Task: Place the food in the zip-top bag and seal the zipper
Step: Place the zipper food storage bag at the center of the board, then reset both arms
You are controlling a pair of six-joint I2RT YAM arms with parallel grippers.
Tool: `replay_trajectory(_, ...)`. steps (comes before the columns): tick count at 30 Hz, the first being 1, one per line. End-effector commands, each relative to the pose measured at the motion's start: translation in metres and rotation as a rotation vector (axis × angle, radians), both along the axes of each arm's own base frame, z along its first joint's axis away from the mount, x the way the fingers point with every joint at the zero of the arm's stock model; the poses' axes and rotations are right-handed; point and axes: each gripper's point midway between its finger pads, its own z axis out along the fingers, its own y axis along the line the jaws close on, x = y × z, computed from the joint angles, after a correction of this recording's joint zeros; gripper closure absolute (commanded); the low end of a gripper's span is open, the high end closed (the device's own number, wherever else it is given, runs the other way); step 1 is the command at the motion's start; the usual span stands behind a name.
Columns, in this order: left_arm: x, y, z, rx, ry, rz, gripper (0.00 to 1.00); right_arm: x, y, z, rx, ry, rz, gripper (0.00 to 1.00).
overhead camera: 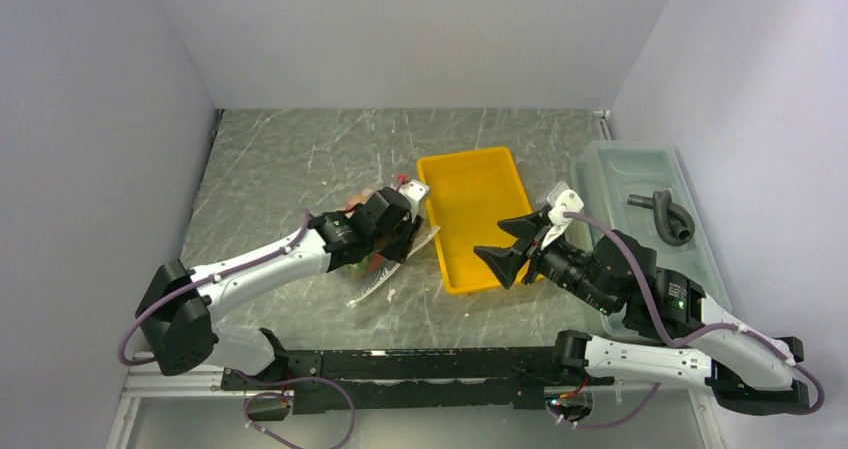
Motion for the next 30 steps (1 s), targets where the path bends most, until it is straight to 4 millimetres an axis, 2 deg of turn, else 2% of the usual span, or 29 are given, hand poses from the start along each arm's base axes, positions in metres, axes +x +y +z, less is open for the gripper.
replay_trajectory(1,-0.003,-0.017,0.038,-0.146,-0.05,-0.042,0.51,0.005,-0.003,0.003,0.028,-0.008,-0.037,0.33)
replay_trajectory(7,-0.005,-0.01,0.067,-0.194,-0.11,-0.039,0.44,0.009,-0.002,-0.004,0.013,-0.003,-0.058,0.28)
replay_trajectory(11,-0.006,0.001,0.076,-0.178,-0.141,-0.031,0.4,0.012,0.002,-0.013,-0.006,0.005,-0.067,0.25)
replay_trajectory(12,-0.007,0.003,0.078,-0.174,-0.146,-0.033,0.35,0.012,0.003,-0.016,-0.012,0.009,-0.069,0.24)
replay_trajectory(13,-0.008,0.005,0.081,-0.172,-0.15,-0.038,0.09,0.013,0.004,-0.018,-0.019,0.013,-0.07,0.23)
replay_trajectory(14,-0.01,0.006,0.082,-0.17,-0.151,-0.046,0.01,0.013,0.006,-0.02,-0.024,0.017,-0.068,0.2)
replay_trajectory(19,-0.013,0.014,0.092,-0.163,-0.161,-0.046,0.0,0.014,0.015,-0.033,-0.066,0.052,-0.06,0.01)
replay_trajectory(25,-0.008,0.038,0.102,-0.106,-0.189,0.046,0.0,0.019,0.018,-0.045,-0.103,0.066,-0.086,0.0)
replay_trajectory(30,-0.01,0.049,0.112,-0.13,-0.175,0.039,0.0,0.031,0.016,-0.052,-0.145,0.095,-0.125,0.0)
